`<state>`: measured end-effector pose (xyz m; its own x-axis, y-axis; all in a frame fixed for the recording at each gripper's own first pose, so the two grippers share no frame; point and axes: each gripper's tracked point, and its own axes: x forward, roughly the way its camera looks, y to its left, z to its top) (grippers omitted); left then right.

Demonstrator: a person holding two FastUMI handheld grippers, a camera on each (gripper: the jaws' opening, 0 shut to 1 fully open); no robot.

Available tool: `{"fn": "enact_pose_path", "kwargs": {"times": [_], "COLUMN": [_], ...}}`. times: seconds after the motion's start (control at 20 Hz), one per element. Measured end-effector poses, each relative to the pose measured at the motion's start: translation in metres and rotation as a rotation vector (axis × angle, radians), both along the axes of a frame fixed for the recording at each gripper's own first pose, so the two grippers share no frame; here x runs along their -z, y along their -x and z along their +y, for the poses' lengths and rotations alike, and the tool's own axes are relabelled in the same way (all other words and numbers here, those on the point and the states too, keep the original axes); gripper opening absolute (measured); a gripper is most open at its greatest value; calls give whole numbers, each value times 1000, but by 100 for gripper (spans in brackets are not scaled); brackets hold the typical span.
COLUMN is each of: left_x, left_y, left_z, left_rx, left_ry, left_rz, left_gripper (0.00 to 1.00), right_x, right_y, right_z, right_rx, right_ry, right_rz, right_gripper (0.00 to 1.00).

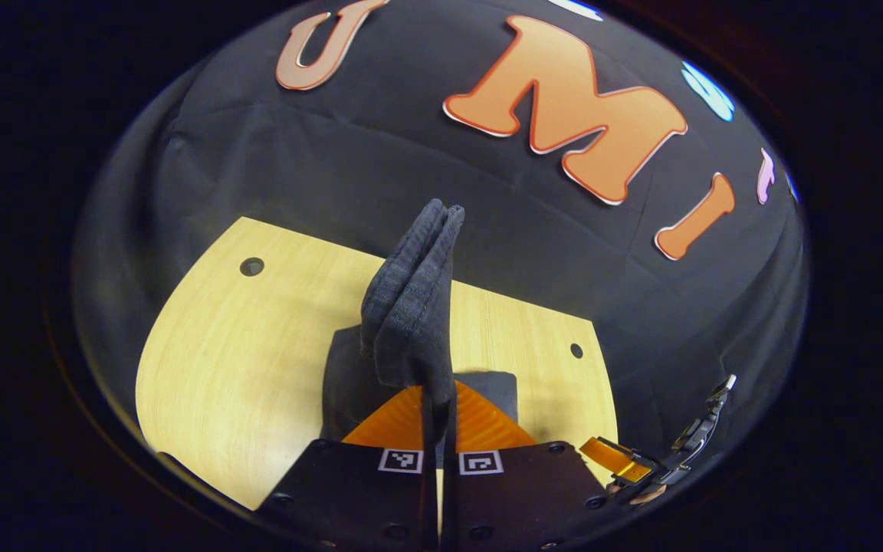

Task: Grasp the waist and the cuffs of the jeans and fold them to make the two legs overlap; first hold the waist and fold one-third of the jeans toward the cuffs, then hold the cuffs and fold the remaining one-third in the same direction to finish folding.

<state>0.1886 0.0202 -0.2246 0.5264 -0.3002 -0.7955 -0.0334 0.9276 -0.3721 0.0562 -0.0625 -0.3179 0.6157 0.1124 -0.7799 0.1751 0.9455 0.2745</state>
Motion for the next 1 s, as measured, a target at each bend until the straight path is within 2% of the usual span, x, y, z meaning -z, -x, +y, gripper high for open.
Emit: {"fn": "enact_pose_path", "kwargs": {"times": [0.15,0.45,0.6,0.9,1.0], "left_x": [21,63,81,110,110], "left_y": [9,37,45,58,68], "left_z": [-32,-87,-106,-131,-142], "left_rx": [91,231,265,319,343], "left_ry": [-47,-60,-76,-105,-72], "left_rz": [-5,29,40,60,67], "left_gripper": [3,2,3,4,12], "right_x": [4,2,-6,-17,-21], "right_y": [4,5,4,5,3], "right_z": [-7,-11,-3,9,8], "right_rx": [-1,2,18,18,24], "right_ry": [-15,-54,-126,-189,-199], "right_rz": [9,3,-16,-40,-53], "right_gripper": [99,99,98,98,99]}}
